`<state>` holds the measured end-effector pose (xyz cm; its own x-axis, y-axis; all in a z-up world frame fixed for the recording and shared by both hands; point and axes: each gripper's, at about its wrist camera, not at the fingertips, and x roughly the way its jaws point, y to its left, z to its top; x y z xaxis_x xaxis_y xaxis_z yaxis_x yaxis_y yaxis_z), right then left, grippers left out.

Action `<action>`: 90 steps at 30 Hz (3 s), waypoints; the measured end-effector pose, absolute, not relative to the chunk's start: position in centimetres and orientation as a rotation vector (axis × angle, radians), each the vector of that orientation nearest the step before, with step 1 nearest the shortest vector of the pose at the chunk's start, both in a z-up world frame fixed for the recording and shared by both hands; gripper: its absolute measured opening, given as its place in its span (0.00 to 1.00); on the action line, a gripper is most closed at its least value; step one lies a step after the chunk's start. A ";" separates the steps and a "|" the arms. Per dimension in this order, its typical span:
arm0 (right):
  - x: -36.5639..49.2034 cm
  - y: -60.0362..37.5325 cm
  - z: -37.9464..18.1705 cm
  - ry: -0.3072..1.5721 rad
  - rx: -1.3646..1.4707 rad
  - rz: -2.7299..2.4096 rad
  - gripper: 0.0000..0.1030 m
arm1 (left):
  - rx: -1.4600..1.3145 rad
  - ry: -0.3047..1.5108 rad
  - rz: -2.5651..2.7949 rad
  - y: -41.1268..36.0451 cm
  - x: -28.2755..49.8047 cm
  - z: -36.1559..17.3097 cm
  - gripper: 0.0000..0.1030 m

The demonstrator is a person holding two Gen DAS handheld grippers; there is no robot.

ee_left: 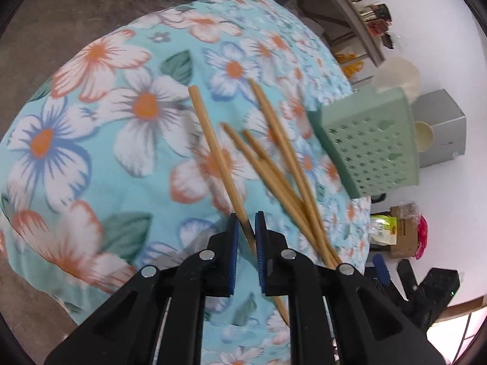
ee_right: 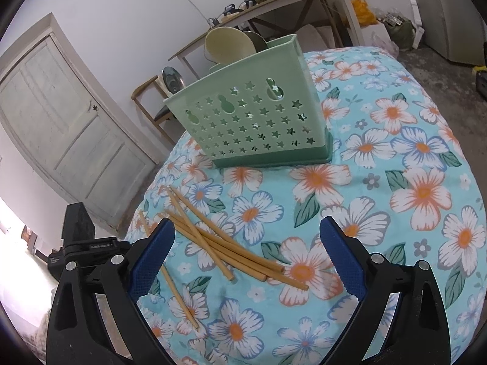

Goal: Organize utensils
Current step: 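Close the left gripper on one bamboo chopstick and lift it, then grasp another bamboo chopstick with right while left holds its chopstick upright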

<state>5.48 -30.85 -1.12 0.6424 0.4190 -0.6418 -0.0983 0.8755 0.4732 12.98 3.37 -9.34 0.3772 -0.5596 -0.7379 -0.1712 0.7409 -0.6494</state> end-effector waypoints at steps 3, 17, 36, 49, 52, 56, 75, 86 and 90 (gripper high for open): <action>5.4 -30.9 -1.1 0.825 0.420 0.306 0.89 | -0.738 1.202 -0.279 3.5 13.3 -9.7 0.11; 5.6 -30.6 -1.7 0.842 0.430 0.327 0.89 | -0.724 1.208 -0.260 3.0 14.0 -9.8 0.11; 5.4 -30.6 -1.8 0.845 0.436 0.333 0.86 | -0.653 1.167 -0.228 2.1 13.7 -8.9 0.11; 5.6 -30.0 -1.3 0.845 0.413 0.323 0.80 | -0.636 1.062 -0.310 2.8 13.3 -5.9 0.08; 5.7 -29.6 -1.1 0.842 0.403 0.321 0.79 | -0.629 1.033 -0.322 3.3 13.1 -5.3 0.08; 5.7 -29.1 -0.8 0.840 0.391 0.321 0.77 | -0.622 0.999 -0.330 3.8 13.0 -4.8 0.07; 6.4 -28.1 1.1 0.811 0.241 0.290 0.53 | -0.595 0.897 -0.352 5.5 12.5 -4.2 0.07; 9.7 -22.1 0.5 0.840 -0.002 0.409 0.37 | -0.590 0.858 -0.377 6.4 12.8 -4.3 0.07; 11.5 -19.2 -0.2 0.874 -0.047 0.510 0.26 | -0.601 0.850 -0.383 6.8 12.9 -4.4 0.07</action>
<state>11.49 -19.16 -0.24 0.5305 0.4087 -0.7426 -0.4462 0.8795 0.1653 12.95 6.81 -4.41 0.6084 -0.5390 -0.5825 0.0788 0.7714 -0.6314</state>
